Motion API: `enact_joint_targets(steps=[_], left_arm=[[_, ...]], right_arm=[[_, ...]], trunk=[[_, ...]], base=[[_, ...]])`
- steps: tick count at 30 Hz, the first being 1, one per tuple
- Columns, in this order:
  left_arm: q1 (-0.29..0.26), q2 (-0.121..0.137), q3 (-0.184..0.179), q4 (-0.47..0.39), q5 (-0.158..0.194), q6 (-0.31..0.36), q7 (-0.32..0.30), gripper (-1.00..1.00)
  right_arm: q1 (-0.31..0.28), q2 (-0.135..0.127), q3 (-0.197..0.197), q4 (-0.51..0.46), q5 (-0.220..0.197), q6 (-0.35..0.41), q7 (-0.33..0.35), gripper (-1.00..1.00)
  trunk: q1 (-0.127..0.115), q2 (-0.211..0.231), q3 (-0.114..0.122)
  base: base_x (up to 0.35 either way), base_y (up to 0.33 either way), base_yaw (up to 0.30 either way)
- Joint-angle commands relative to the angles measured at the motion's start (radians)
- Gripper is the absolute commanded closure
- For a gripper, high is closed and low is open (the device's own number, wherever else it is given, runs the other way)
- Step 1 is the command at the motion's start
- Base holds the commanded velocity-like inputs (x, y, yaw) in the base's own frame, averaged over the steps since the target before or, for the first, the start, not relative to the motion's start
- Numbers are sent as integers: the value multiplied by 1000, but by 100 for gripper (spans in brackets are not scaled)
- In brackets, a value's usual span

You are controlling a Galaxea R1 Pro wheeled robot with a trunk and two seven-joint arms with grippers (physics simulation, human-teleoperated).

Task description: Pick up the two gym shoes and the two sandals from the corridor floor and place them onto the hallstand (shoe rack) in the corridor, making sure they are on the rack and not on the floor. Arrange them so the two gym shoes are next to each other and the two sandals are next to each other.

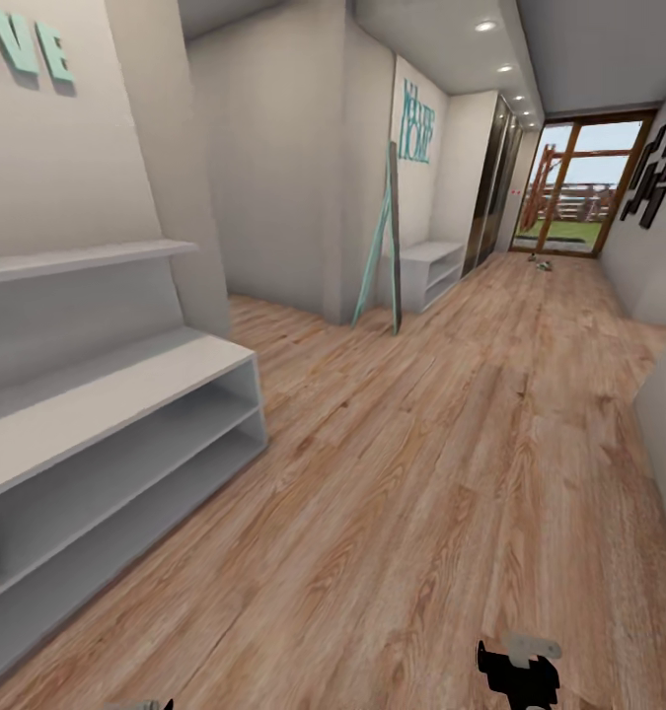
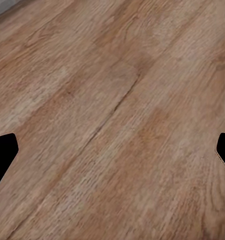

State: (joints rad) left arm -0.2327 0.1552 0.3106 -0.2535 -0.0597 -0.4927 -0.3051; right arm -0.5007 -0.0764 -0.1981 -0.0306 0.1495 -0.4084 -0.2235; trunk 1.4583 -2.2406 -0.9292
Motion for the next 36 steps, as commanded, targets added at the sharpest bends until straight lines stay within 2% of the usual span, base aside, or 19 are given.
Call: enact_joint_targets(steps=[1, 8, 36], left_arm=[[-1, 0, 8, 0, -6, -3, -6, -100], [-1, 0, 8, 0, -6, -2, -3, -100], [-1, 0, 10, 0, -6, -1, 0, -100]], right_arm=[[-1, 0, -7, 1, 11, -3, -4, -100], [-1, 0, -7, 1, 10, -3, -4, -100], [-1, 1, -7, 1, 10, -3, -5, -100]], trunk=[[0, 0, -2], [0, 0, -7], [0, 0, -19]], base=[[80, 0, -267], [220, 0, -268], [334, 0, -278]])
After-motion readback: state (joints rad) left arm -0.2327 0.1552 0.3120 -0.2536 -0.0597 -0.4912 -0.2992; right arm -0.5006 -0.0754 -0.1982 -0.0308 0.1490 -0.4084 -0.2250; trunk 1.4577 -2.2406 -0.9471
